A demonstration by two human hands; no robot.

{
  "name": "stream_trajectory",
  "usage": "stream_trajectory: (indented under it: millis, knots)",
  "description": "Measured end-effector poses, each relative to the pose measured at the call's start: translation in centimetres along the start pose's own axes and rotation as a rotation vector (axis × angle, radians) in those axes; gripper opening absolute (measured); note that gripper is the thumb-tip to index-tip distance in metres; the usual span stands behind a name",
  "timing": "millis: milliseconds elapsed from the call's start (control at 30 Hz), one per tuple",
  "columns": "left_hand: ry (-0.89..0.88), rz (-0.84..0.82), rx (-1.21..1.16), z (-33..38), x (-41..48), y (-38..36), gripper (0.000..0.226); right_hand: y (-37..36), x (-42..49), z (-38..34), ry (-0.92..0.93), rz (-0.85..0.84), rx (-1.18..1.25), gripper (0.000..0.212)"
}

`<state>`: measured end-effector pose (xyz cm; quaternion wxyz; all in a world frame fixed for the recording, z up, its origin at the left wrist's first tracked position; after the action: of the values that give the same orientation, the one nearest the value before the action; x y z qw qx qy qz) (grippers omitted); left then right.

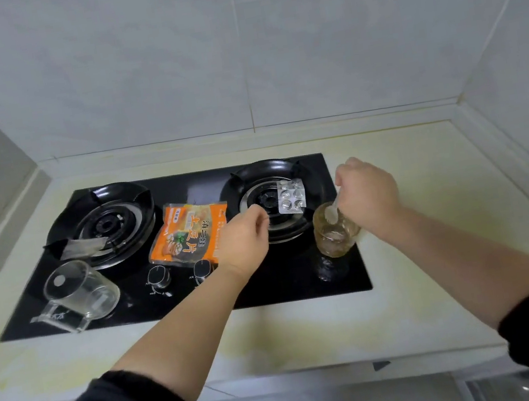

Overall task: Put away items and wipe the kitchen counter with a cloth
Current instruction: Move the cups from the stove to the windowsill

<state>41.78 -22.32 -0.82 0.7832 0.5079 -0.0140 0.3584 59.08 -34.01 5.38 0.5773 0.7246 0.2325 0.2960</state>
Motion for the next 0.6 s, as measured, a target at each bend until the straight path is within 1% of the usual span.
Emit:
stream_trajectory:
  millis: [67,100,167,200,267,333,367,433,500,600]
  knots:
    - [0.039,-0.01,-0.022,0.3,0.1,-0.3,0.007,-1.7,0.6,0.5,0.045,-0.117,-0.128,0.027]
    - [0.054,-0.011,-0.033,0.4,0.1,-0.3,0.007,-2.8,0.8,0.8,0.076,-0.168,-0.143,0.026]
    - [0.098,-0.01,-0.063,0.5,0.1,-0.5,0.008,-4.9,1.0,1.6,0.135,-0.217,-0.094,0.021]
    - [0.123,-0.008,-0.08,0.5,0.0,-0.5,0.008,-5.7,1.0,1.9,0.15,-0.242,-0.045,0.026]
    - [0.158,0.0,-0.101,0.5,0.0,-0.4,0.009,-7.0,0.9,2.2,0.138,-0.361,0.027,0.052]
    - [0.181,0.006,-0.112,0.5,-0.1,-0.4,0.01,-7.7,0.6,2.2,0.133,-0.492,0.035,0.079]
    - [0.193,0.006,-0.115,0.5,-0.1,-0.3,0.01,-8.0,0.6,2.2,0.141,-0.521,0.024,0.087]
    - [0.214,0.0,-0.116,0.5,-0.3,-0.3,0.009,-8.3,0.5,2.2,0.16,-0.494,0.01,0.09]
    - [0.227,0.0,-0.112,0.3,-0.5,-0.4,0.008,-8.1,0.3,2.1,0.188,-0.445,-0.013,0.084]
    - [0.255,0.034,-0.14,0.2,-0.4,-0.1,0.007,-6.5,0.1,1.1,0.272,-0.411,-0.134,0.075]
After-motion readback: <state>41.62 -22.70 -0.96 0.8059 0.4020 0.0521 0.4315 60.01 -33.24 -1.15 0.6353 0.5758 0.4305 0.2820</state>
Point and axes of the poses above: each hand's wrist, its own x-axis towards the middle knuckle, its own y-axis out of the back of the hand, z = x × y, the point moved 2 cm from there along x, towards the middle knuckle, and after that the axes turned 12 degrees about -y, right-handed, at the moved point
